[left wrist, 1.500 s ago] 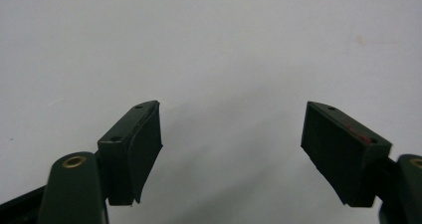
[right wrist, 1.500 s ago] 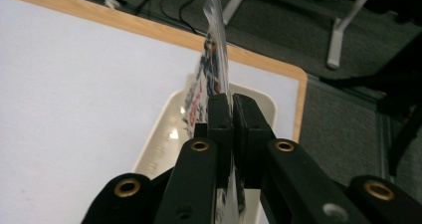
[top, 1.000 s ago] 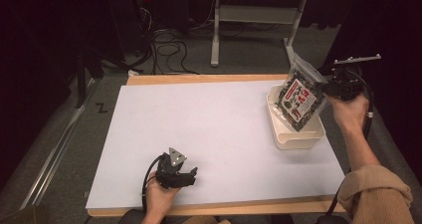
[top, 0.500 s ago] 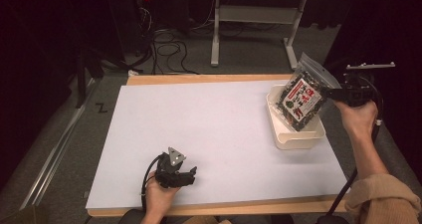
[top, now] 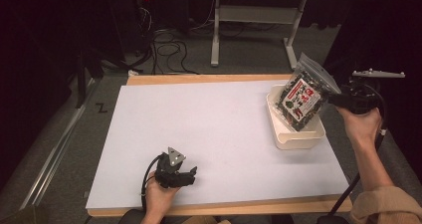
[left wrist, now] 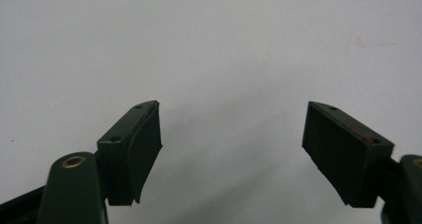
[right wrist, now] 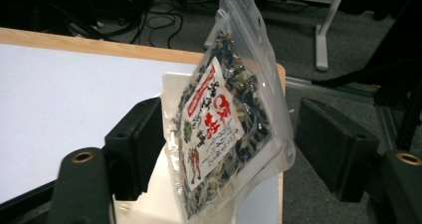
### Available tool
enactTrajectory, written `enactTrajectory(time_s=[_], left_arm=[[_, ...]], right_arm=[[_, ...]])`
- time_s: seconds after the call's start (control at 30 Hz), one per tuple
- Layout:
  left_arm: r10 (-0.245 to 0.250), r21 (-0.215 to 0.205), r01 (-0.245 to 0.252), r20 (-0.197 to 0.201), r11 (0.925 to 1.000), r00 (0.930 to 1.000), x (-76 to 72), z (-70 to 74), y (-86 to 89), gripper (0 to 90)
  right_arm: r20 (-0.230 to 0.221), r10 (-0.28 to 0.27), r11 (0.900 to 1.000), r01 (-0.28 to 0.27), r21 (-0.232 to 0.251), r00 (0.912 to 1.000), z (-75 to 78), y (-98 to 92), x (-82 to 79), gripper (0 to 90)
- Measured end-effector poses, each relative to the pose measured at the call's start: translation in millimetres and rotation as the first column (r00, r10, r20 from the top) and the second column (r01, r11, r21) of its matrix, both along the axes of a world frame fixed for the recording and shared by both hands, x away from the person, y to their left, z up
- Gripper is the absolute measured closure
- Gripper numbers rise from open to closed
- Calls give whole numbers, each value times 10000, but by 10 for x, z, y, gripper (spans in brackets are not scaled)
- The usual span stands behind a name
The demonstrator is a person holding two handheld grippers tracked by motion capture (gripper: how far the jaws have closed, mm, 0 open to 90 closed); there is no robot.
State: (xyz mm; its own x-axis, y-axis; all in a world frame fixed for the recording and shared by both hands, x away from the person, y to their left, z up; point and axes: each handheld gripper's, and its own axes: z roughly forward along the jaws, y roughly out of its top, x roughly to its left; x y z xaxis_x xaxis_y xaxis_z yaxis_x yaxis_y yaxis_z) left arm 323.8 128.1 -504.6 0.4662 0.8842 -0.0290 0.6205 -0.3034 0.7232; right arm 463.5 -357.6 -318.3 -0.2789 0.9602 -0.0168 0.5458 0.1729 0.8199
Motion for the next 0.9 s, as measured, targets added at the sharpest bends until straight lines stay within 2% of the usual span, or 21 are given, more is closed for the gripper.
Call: enactTrajectory(time_s=[0.07,0.2,0.33,0.53,0.57,0.8,0.83,0.9], left_arm=[[17,-3,-17,-32,10000,10000,1,1,2,238],[35,58,-35,7,10000,10000,3,-1,-4,237],[49,68,-49,-17,10000,10000,-1,-1,-2,237],[44,59,-44,2,10000,10000,-2,1,-5,237],[51,51,-51,9,10000,10000,-3,2,-1,237],[59,32,-59,-5,10000,10000,0,2,-1,237],[56,51,-56,17,10000,10000,-3,3,-4,237],[63,47,-63,26,10000,10000,-4,4,-2,237]], right_arm=[[35,58,10000,-58,54,10000,-21,1,-42,214],[110,2,9998,-4,178,9999,-3,1,-79,196],[729,19,9997,-38,256,9973,23,62,-168,159],[865,69,9990,-107,443,9962,-3,146,-211,157],[1049,92,9991,-134,395,9944,-10,192,-240,158],[1338,348,9983,-406,410,9904,-49,329,-317,156],[1404,346,9973,-432,586,9895,-66,356,-341,157],[1526,386,9968,-488,639,9875,-81,380,-375,157]])
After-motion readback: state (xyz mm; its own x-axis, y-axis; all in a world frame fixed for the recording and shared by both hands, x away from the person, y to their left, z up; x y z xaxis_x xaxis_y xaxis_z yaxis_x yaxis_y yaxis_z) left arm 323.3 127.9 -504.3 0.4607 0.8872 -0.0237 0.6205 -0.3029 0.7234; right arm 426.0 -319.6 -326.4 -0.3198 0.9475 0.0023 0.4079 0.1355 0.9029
